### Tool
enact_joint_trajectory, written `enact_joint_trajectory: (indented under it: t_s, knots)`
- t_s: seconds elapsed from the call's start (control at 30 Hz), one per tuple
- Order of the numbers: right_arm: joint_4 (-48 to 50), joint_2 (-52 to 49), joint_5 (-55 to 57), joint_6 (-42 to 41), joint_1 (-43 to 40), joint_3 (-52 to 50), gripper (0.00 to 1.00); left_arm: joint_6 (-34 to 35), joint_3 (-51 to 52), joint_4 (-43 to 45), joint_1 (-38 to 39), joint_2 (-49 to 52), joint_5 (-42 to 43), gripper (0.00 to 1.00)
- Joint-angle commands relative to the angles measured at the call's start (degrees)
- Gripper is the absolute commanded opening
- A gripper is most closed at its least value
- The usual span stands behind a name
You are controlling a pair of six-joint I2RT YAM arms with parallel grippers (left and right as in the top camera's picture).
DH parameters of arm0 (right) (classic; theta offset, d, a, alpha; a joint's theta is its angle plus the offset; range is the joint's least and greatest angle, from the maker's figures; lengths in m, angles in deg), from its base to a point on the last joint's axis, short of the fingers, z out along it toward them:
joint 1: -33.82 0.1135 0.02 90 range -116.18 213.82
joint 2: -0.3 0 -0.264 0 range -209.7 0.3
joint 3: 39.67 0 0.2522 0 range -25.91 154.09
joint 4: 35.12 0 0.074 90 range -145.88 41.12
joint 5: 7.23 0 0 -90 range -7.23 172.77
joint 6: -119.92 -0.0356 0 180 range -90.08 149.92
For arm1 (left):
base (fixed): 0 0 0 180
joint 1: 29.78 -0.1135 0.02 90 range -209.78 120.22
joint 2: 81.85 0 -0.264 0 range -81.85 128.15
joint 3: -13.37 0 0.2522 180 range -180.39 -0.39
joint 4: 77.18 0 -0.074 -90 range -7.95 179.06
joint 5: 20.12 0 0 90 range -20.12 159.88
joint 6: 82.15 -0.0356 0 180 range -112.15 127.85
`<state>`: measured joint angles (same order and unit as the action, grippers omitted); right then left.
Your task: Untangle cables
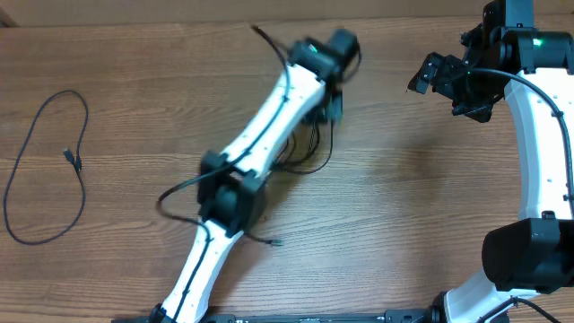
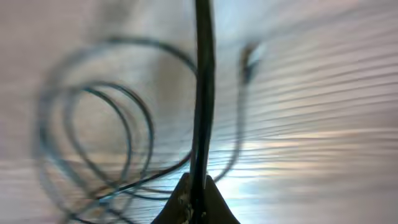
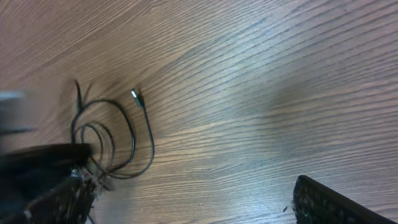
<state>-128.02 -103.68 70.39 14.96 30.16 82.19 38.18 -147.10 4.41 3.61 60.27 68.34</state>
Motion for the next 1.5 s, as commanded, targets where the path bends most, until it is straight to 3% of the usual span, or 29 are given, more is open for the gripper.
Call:
enact_joint_trajectory:
  t_s: [0.0,0.13,0.33,0.53,0.73,1.0,1.17,1.37,1.47]
  knots:
    - [-1.22,2.19,-0.72,0.28,0.07,0.98,1.00,-12.83,-7.98,-0.42,-2.14,-15.23,8.20,0.04]
    - [-2.51,2.19,-6.71,2.27,0.07,0.98,1.00,-16.39,-8.11,-0.28,-3.63,-25.20,7.98,0.04]
    - [-2.69,2.19,-30.03,12.13,0.46,1.01,0.95,-13.53,-8.11,5.95,-10.84,-36.24,7.67,0.04]
    - [-2.16,2.19,-32.74,11.69,3.82,0.98,0.95,-8.94,-8.11,15.06,-18.38,-40.81,15.54,0.04]
    - [4.81,2.05,-29.68,2.67,9.79,-1.55,0.93,0.52,-8.11,30.21,-23.87,-42.88,28.15,0.04]
    - [9.90,1.57,-29.57,-2.95,14.38,-2.40,0.93,17.77,-8.11,44.92,-28.74,-43.19,33.16,0.04]
    - [17.42,1.31,-25.62,-13.44,18.95,-2.40,0.81,18.16,-8.11,45.59,-28.76,-43.17,34.97,0.04]
    - [22.23,1.18,-18.27,-27.87,24.09,-2.40,0.57,18.10,-8.11,41.92,-28.81,-43.15,35.91,0.04]
    - [24.46,0.87,-16.09,-31.08,26.21,-2.95,0.54,18.12,-8.11,41.83,-28.89,-43.15,36.11,0.04]
